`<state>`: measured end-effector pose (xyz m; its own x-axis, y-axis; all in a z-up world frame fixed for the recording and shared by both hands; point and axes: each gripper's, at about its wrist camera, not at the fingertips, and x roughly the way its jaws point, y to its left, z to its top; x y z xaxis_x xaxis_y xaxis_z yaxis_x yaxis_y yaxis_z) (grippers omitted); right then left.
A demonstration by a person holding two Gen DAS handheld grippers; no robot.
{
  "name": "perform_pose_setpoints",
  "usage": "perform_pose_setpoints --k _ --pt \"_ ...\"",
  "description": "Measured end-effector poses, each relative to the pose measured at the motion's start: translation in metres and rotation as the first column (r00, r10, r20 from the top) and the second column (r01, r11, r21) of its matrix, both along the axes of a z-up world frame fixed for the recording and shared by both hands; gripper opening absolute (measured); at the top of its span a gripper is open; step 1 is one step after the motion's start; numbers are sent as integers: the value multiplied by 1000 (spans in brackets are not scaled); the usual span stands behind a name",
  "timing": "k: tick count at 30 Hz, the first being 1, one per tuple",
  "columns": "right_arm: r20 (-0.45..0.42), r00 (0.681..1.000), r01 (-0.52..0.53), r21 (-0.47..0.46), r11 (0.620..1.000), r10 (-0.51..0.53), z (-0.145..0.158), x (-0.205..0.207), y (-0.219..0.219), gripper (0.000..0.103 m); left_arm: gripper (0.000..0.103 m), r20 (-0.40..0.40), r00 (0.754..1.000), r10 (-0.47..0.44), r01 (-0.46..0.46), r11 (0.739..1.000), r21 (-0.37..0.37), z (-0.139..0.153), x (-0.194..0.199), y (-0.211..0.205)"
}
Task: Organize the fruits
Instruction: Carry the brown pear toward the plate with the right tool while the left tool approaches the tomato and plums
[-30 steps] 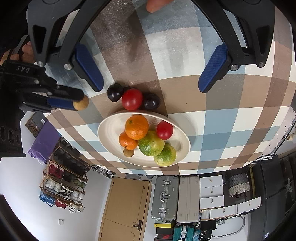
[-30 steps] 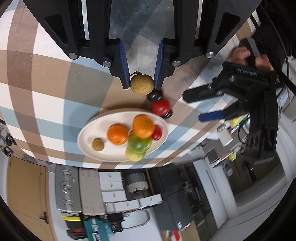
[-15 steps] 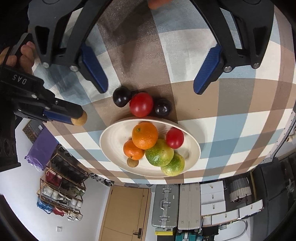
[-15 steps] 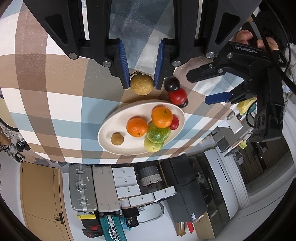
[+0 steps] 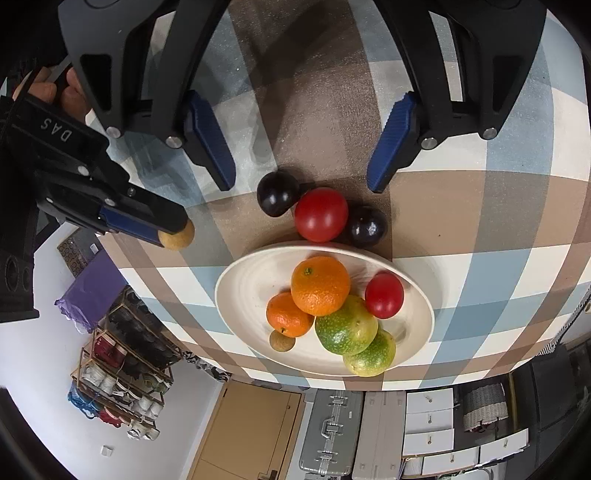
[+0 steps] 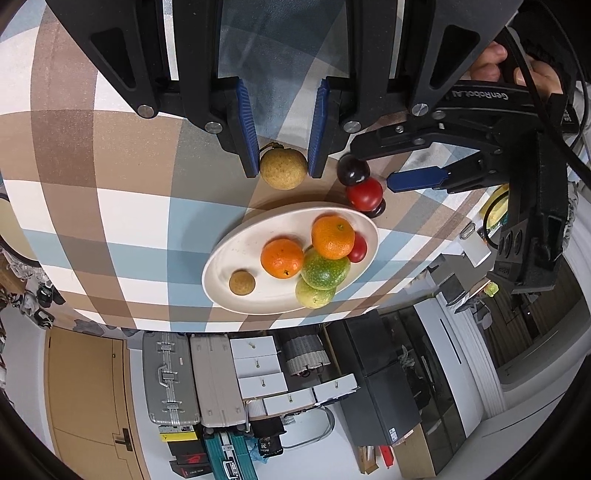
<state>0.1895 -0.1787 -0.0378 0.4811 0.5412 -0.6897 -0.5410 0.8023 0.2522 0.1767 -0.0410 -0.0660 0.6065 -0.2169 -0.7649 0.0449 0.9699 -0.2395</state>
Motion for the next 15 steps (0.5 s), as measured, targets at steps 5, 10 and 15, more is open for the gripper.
perform_pose_setpoints --k 5,10,15 --pt "-9 1000 10 1 1000 -10 -1 2 -2 28 59 -7 999 35 -35 999 -9 1 3 -5" --pt "-9 1000 11 0 1000 -11 -1 3 -3 28 55 -3 999 38 -38 999 23 1 3 -13" --pt "-12 1000 9 -1 1000 -9 -2 3 -2 28 50 -7 999 43 -43 999 22 1 3 -9"
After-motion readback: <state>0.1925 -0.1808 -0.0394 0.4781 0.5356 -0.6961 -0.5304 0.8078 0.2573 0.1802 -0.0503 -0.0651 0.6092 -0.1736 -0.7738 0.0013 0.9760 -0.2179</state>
